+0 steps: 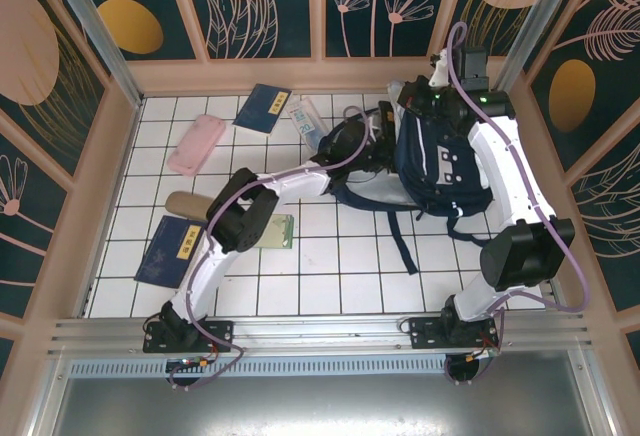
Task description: Pack books, pencil case, and school supplies into a backpack
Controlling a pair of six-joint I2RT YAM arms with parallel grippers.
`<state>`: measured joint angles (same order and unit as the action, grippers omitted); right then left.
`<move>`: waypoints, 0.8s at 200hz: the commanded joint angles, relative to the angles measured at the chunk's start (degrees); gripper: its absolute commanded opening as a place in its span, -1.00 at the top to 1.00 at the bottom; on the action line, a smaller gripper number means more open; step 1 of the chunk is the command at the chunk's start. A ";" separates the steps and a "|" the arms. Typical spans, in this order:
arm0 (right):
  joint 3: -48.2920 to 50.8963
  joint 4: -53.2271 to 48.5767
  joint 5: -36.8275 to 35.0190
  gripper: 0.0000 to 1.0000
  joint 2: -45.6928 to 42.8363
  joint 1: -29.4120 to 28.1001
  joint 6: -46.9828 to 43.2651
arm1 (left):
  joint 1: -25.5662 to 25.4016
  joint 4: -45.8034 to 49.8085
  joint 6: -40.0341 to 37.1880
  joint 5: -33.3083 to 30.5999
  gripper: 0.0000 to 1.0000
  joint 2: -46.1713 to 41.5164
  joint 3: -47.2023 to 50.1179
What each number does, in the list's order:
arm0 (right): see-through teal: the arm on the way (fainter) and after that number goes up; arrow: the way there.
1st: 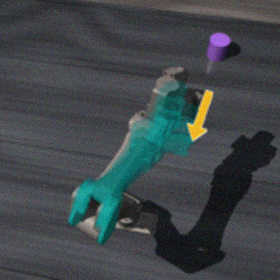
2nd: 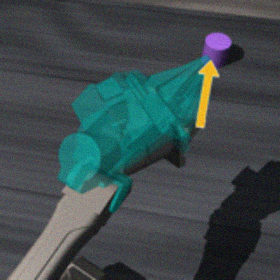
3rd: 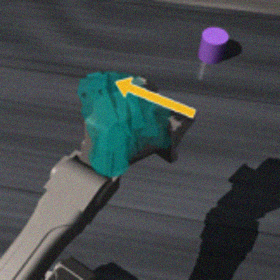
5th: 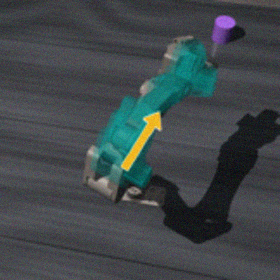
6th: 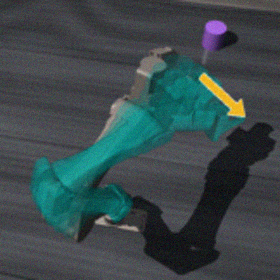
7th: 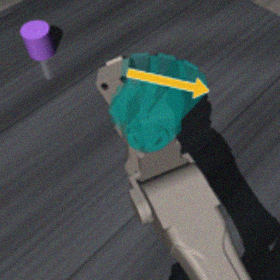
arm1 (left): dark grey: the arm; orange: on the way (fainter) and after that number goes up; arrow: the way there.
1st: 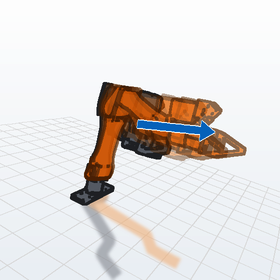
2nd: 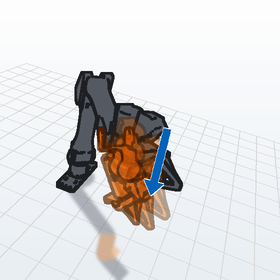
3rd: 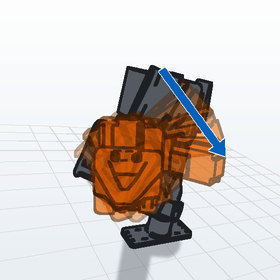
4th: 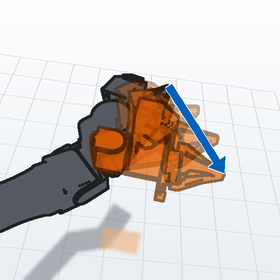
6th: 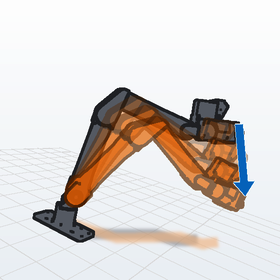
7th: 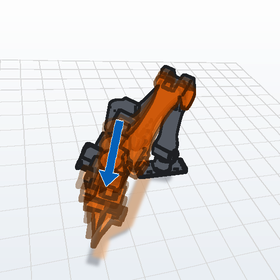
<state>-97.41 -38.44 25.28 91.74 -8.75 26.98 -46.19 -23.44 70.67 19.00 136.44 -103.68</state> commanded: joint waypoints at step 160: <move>-4.99 7.14 5.96 1.00 0.56 0.40 2.46 | -5.18 19.26 -9.12 -7.22 0.12 19.37 -28.76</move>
<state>-98.30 -38.41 27.20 93.34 -8.19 29.06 -51.13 -10.28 66.24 12.97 155.52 -132.29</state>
